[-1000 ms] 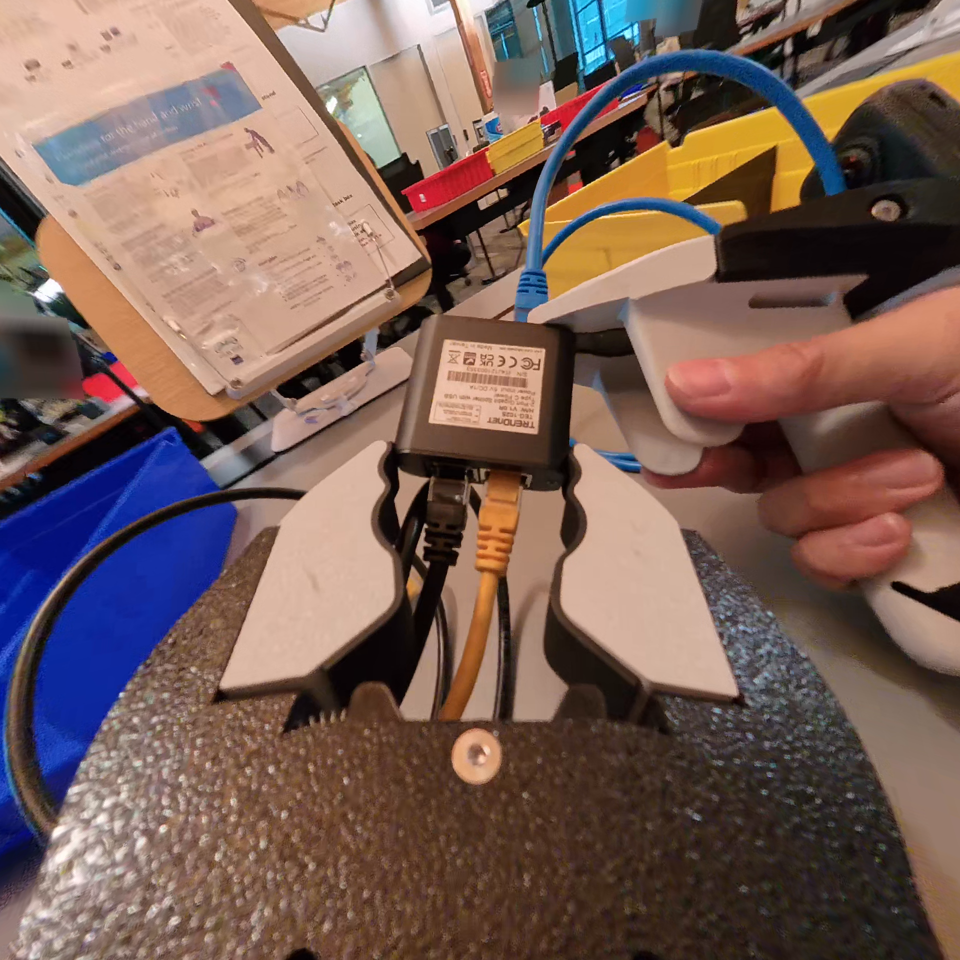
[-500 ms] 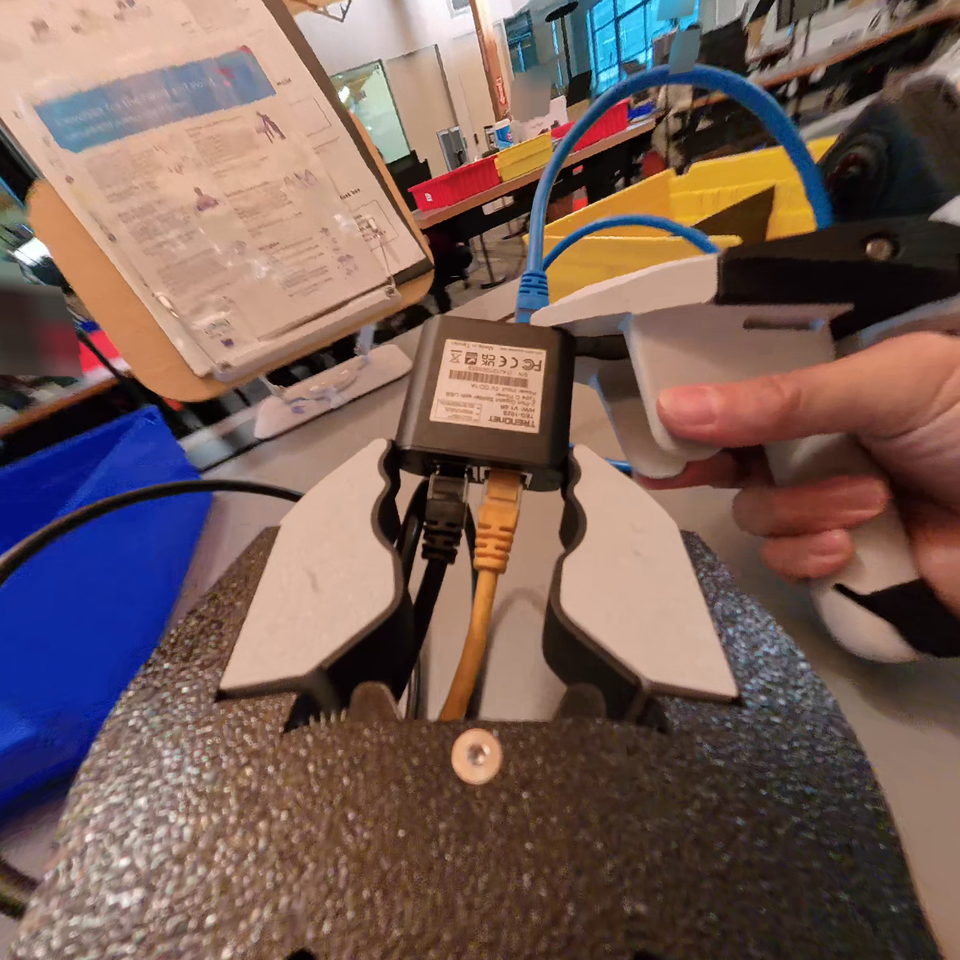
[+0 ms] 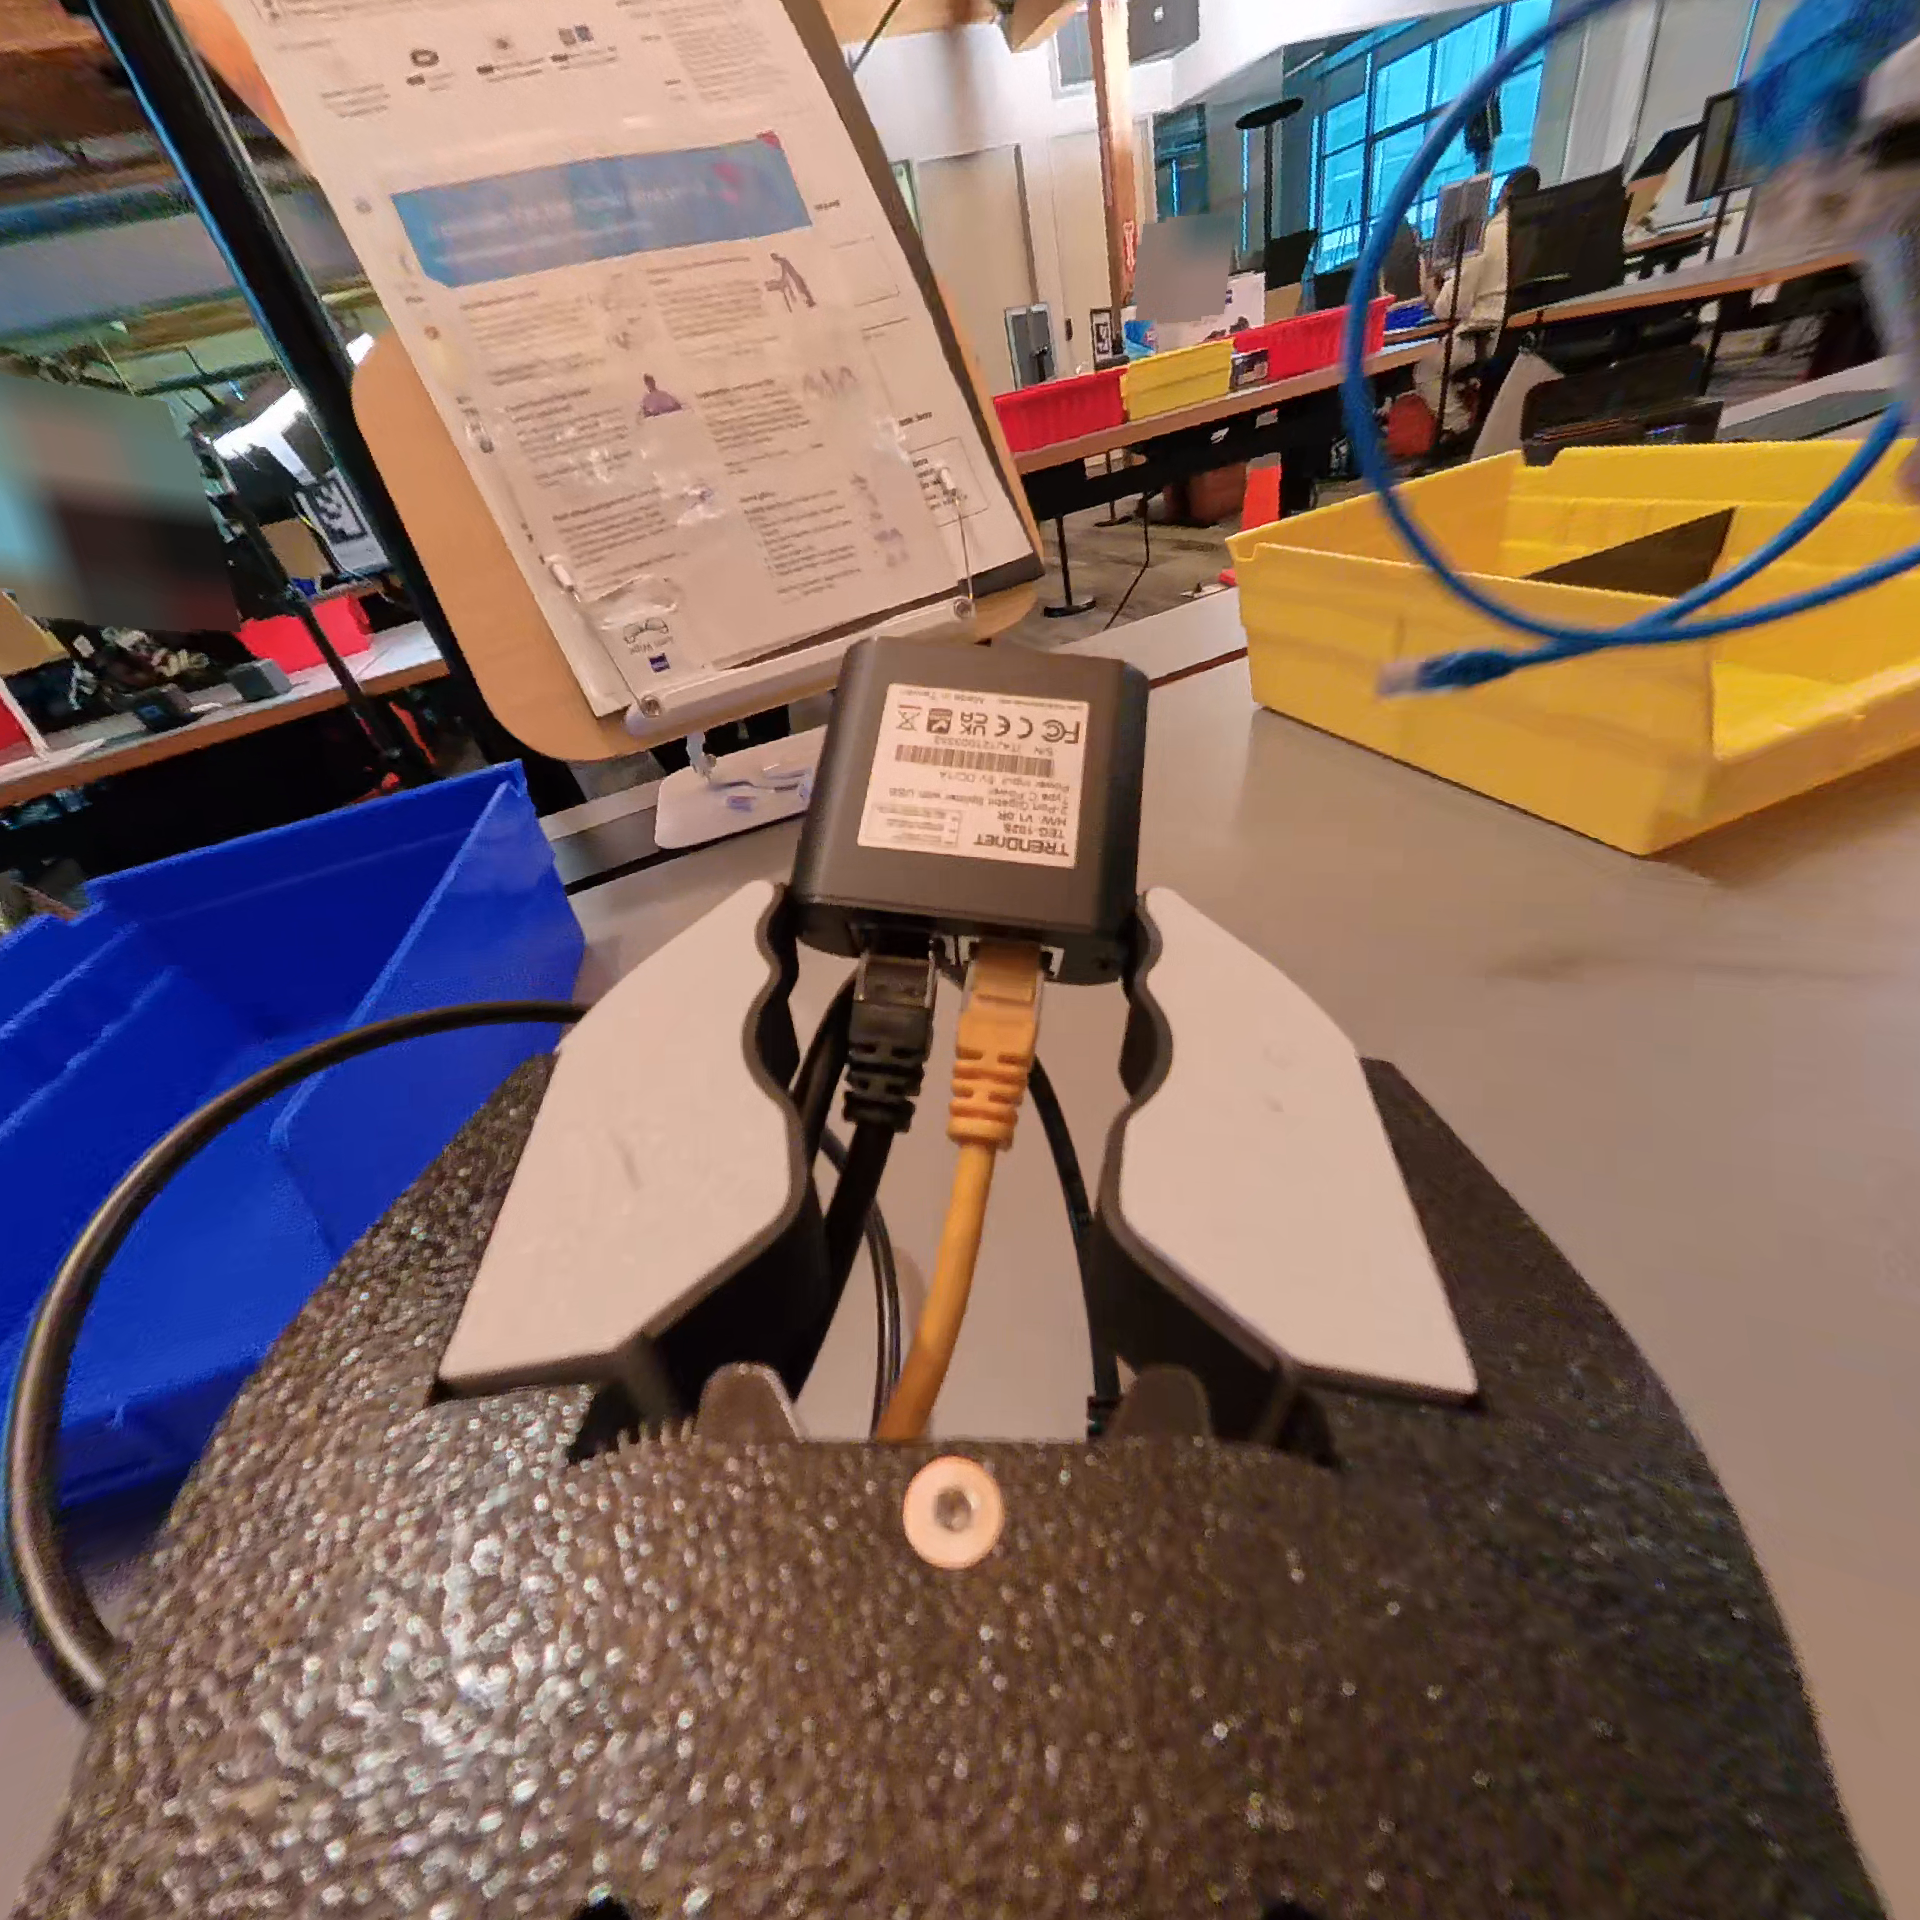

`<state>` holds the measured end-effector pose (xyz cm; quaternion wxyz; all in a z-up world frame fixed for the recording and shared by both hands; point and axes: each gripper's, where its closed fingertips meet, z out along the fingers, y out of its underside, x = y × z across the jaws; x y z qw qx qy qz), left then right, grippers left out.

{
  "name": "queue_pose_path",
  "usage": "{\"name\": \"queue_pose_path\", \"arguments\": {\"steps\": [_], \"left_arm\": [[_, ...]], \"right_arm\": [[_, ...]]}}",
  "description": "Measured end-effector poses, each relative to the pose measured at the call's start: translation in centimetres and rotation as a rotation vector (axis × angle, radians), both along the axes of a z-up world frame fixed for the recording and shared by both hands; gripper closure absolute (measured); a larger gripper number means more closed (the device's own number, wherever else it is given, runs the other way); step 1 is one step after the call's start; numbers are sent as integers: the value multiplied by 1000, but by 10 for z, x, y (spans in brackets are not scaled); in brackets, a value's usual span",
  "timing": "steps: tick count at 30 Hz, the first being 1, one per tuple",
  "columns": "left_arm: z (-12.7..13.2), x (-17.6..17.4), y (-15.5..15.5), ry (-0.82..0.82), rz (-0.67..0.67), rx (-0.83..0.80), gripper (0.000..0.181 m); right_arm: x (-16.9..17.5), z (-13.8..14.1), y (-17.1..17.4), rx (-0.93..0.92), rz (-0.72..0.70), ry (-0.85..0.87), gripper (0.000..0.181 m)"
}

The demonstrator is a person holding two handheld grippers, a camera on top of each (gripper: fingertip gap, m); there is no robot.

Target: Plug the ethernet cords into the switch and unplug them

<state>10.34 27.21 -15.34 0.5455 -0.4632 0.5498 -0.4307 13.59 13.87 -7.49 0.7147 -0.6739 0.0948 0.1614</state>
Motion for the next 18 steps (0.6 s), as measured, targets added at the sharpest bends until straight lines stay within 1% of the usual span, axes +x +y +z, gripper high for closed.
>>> {"name": "queue_pose_path", "arguments": {"steps": [3,5,7,8,10,11,12,14,16,18], "left_arm": [[0,-1,6,11,5,-8,122],[1,-1,5,13,-8,-7,122],[2,-1,3,15,-10,7,122],[1,0,2,20,-17,12,121],[1,0,0,24,-21,21,121],[1,0,-1,27,-25,25,121],[0,0,-1,31,-29,25,121],[0,0,-1,32,-30,22,121],[-1,1,-1,38,-33,21,121],[-2,1,-2,41,-39,21,122]], "right_arm": [[25,13,-28,-128,-98,-133,171],[38,15,-46,-227,-95,-149,170],[58,19,-62,-269,-142,-194,171],[66,12,-71,-348,-129,-232,171],[99,-6,-92,-515,-230,-294,170],[110,-16,-102,-593,-233,-321,170],[119,-28,-112,-676,-228,-325,170],[146,-48,-130,-799,-280,-335,170],[162,-70,-144,-897,-270,-283,170],[169,-85,-149,-934,-244,-227,170]]}}
